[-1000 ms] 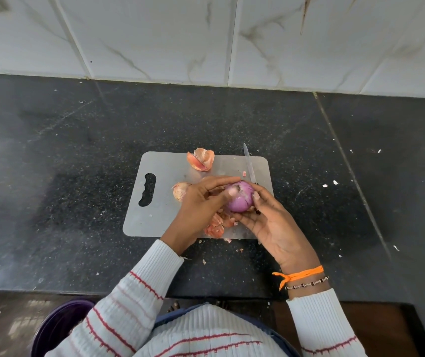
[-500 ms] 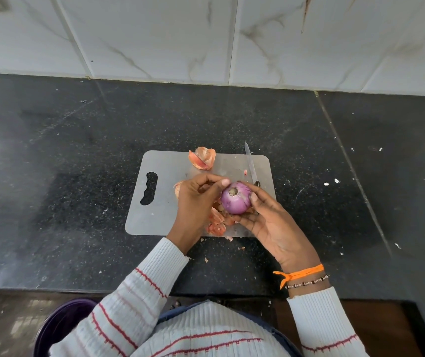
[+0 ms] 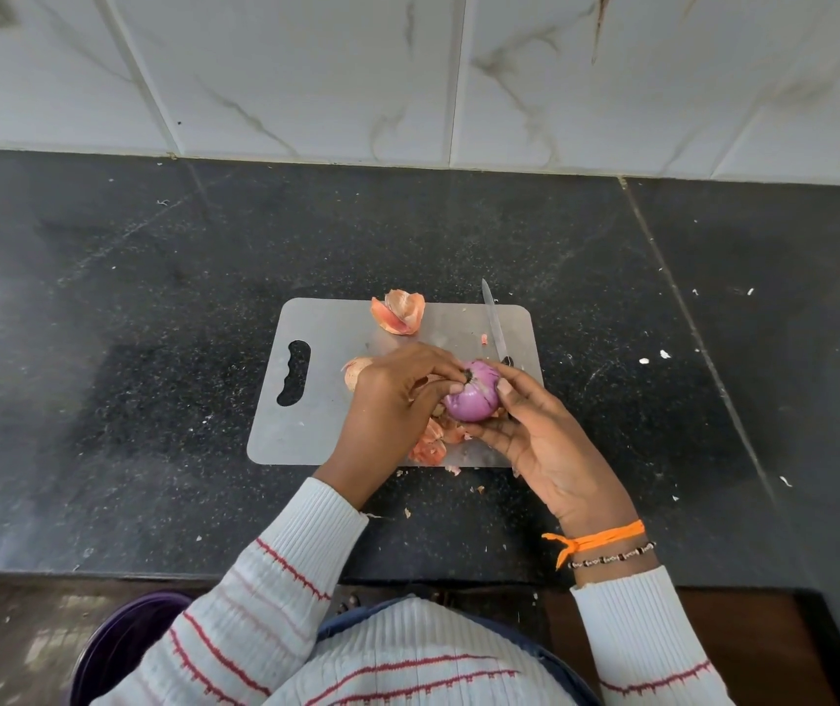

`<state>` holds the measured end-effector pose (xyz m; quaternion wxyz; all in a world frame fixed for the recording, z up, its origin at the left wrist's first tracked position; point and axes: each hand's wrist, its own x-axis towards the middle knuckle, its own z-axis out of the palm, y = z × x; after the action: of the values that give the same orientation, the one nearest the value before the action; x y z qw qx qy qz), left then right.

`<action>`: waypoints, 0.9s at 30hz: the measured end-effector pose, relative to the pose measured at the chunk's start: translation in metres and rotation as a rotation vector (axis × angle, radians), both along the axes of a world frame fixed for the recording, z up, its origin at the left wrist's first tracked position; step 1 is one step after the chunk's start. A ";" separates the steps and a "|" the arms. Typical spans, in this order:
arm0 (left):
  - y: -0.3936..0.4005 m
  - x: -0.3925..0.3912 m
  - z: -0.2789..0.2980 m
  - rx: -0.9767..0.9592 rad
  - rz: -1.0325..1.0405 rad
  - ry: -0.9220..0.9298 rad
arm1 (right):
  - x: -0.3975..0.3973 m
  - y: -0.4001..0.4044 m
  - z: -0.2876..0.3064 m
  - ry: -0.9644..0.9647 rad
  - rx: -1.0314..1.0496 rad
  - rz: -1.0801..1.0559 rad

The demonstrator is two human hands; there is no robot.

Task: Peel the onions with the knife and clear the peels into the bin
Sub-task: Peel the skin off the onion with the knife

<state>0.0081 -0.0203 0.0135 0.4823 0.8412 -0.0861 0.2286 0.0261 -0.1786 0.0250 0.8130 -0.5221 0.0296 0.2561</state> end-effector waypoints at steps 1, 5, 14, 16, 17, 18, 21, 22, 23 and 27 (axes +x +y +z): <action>0.000 0.000 0.000 0.015 -0.002 0.004 | 0.000 0.000 0.000 -0.004 -0.007 0.000; -0.001 0.003 -0.002 0.105 -0.016 0.021 | -0.001 -0.001 0.000 0.011 -0.016 0.004; -0.006 0.004 -0.004 0.014 0.179 0.085 | 0.003 -0.001 0.000 0.078 0.051 -0.057; -0.007 0.004 -0.005 0.021 0.190 0.104 | 0.006 -0.001 -0.002 0.061 0.038 -0.058; -0.007 0.004 -0.006 0.035 0.188 0.107 | 0.008 -0.001 -0.003 0.034 0.009 -0.049; -0.008 0.004 -0.007 0.056 0.183 0.103 | 0.010 -0.001 -0.003 -0.012 -0.058 -0.039; -0.010 0.006 -0.007 0.157 0.192 0.121 | 0.020 -0.001 -0.006 -0.274 -0.491 -0.059; -0.010 0.007 -0.007 0.182 0.208 0.131 | 0.024 0.000 -0.007 -0.376 -0.649 -0.077; -0.010 0.008 -0.007 0.200 0.223 0.138 | 0.028 0.002 -0.009 -0.477 -0.774 -0.087; -0.007 0.009 -0.005 0.220 0.282 0.164 | 0.047 0.015 -0.017 -0.789 -1.028 -0.095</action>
<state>0.0173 -0.0275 0.0083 0.3563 0.9083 0.0476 0.2137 0.0733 -0.1641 0.0084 0.4196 -0.8976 -0.1294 -0.0378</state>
